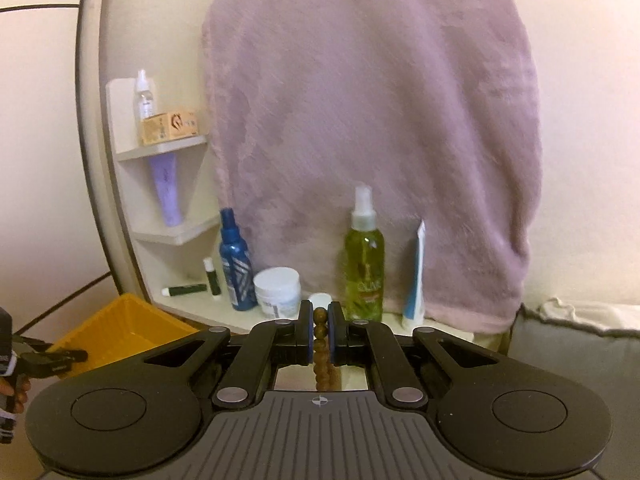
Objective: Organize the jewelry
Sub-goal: 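Lift the dark bead strand into the orange tray and open the right gripper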
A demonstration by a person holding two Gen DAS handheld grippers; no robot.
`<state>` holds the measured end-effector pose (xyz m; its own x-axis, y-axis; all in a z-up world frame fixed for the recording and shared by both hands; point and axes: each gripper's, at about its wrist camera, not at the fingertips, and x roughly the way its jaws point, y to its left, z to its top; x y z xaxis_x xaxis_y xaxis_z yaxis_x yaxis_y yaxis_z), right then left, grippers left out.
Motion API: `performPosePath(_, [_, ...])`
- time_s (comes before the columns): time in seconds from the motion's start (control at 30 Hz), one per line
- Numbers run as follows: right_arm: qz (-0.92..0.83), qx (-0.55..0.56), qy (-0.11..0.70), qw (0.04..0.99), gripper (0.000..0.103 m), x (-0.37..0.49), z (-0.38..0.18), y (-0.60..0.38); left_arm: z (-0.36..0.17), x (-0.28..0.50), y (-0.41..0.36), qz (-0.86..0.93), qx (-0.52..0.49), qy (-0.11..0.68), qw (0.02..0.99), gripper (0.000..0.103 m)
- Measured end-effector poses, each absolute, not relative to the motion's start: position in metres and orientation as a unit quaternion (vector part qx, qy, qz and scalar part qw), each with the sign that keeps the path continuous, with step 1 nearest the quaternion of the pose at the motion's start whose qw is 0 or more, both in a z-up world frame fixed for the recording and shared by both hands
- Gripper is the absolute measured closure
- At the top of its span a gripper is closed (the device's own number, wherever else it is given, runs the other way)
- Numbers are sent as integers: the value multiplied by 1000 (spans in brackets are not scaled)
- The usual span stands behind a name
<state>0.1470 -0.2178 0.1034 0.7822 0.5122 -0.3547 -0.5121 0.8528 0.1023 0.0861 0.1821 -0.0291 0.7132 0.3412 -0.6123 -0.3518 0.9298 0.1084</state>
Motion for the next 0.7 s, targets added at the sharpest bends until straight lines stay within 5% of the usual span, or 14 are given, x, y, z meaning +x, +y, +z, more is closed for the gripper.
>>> performPosePath(0.5, [384,32,147,911,96,150,142,-135,-29,84,183,184,-16,325,927,94])
performPosePath(0.7, [405,32,194,893,96,170,115,-86,-29,83,183,183,-20,324,928,94])
